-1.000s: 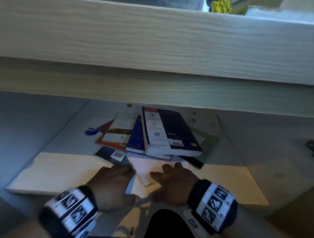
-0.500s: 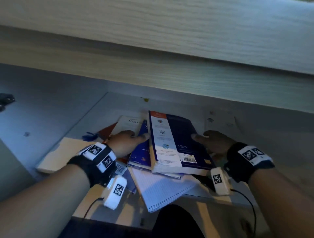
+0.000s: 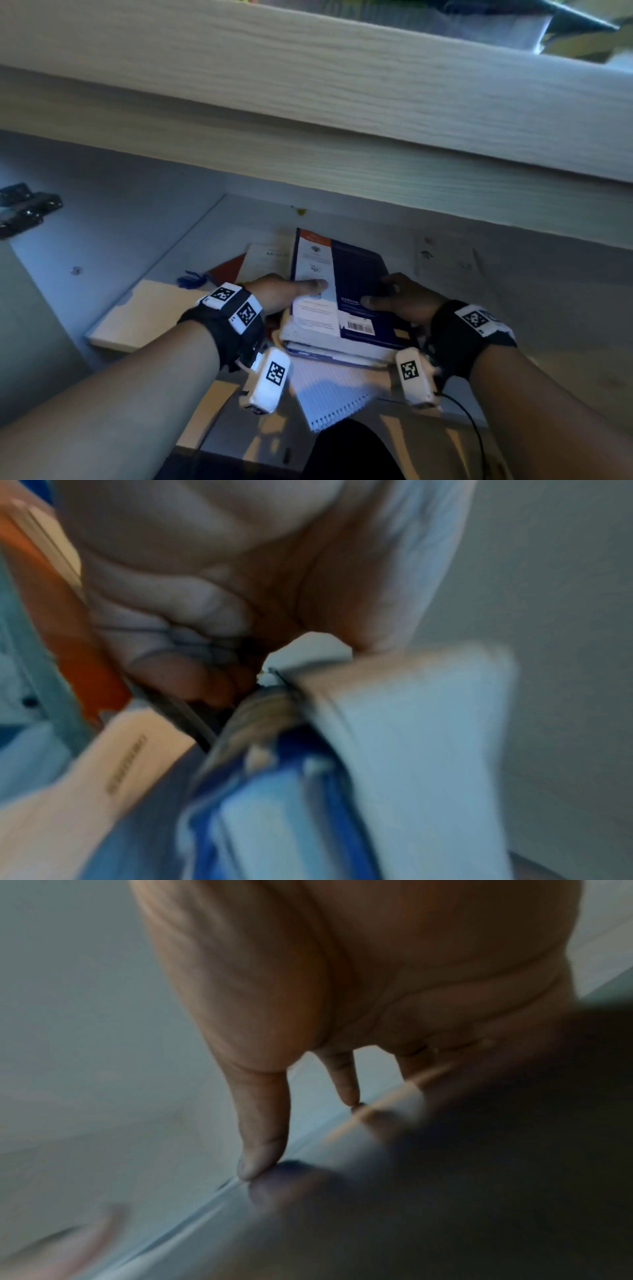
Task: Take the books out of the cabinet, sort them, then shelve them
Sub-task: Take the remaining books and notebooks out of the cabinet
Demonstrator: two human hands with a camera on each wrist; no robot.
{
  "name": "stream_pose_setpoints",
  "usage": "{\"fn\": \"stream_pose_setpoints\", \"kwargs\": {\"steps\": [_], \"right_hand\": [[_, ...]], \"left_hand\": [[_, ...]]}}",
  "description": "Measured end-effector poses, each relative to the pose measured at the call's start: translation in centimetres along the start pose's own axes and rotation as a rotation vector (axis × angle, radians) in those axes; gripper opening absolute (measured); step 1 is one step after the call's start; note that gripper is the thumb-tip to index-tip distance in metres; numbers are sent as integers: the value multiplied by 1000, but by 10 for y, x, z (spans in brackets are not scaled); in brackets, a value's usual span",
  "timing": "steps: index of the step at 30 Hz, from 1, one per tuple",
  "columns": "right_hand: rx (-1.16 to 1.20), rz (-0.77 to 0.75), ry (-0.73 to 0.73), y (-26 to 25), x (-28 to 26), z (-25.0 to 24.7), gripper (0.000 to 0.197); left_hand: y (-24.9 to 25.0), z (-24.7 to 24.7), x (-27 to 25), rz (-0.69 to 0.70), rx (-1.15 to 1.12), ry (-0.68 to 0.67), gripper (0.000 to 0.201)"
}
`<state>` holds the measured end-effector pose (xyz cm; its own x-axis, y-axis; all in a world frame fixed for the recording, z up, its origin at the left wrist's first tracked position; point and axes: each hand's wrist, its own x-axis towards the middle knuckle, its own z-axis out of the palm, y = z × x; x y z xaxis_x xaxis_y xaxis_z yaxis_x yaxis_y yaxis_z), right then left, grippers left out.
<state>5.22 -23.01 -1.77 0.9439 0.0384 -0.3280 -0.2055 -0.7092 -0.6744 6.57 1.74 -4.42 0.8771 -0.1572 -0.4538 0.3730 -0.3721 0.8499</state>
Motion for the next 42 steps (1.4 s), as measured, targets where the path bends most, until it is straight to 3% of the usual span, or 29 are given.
{"fn": "stream_pose_setpoints", "kwargs": {"steps": [1, 3, 4, 6, 7, 10, 12, 15, 16, 19, 25, 26, 29, 30, 32, 34, 37, 42], "right_hand": [[9, -10, 16, -5, -1, 6, 70], [65, 1, 24, -9, 1, 14, 80], [116, 5, 25, -11, 3, 18, 76], [257, -22, 2, -18, 1, 22, 44], [347, -50, 9, -21, 1, 23, 38], [640, -23, 26, -31, 13, 23, 61], [633, 3, -22, -40, 20, 26, 54], [490, 89, -135, -47, 25, 41, 41], [476, 125, -171, -47, 26, 47, 39], [427, 150, -190, -42, 31, 60, 39], [494, 131, -192, -37, 39, 64, 38], [517, 118, -188, -38, 39, 66, 38], [619, 87, -182, -38, 44, 74, 39], [625, 82, -158, -39, 47, 74, 38], [621, 92, -85, -43, 48, 72, 43], [593, 134, -72, -44, 44, 69, 57], [608, 146, -81, -53, 23, 57, 39], [707, 278, -144, -78, -26, 37, 38]], "left_hand": [[1, -1, -1, 31, -27, -42, 56], [-1, -12, 0, 77, -94, -125, 61], [-1, -18, -4, 88, -136, -137, 64], [-8, -33, -5, 100, -250, -130, 70], [-11, -40, -7, 88, -303, -117, 71], [-17, -65, -10, 78, -363, 35, 73], [-15, -78, -9, 68, -326, 134, 71], [-17, -85, -7, -14, -186, 153, 89], [-22, -84, -6, -10, -202, 151, 87], [-34, -80, -5, -10, -245, 167, 51], [-27, -76, -15, -7, -273, 151, 30], [-27, -76, -16, -6, -276, 157, 33], [-34, -83, 0, -30, -275, 201, 89], [-38, -87, 9, -31, -270, 213, 96], [-34, -83, 6, -54, -294, 194, 84], [-22, -72, -15, -79, -342, 179, 53], [-14, -67, -30, -91, -391, 143, 20], [10, -70, -79, -212, -473, 61, 29]]}}
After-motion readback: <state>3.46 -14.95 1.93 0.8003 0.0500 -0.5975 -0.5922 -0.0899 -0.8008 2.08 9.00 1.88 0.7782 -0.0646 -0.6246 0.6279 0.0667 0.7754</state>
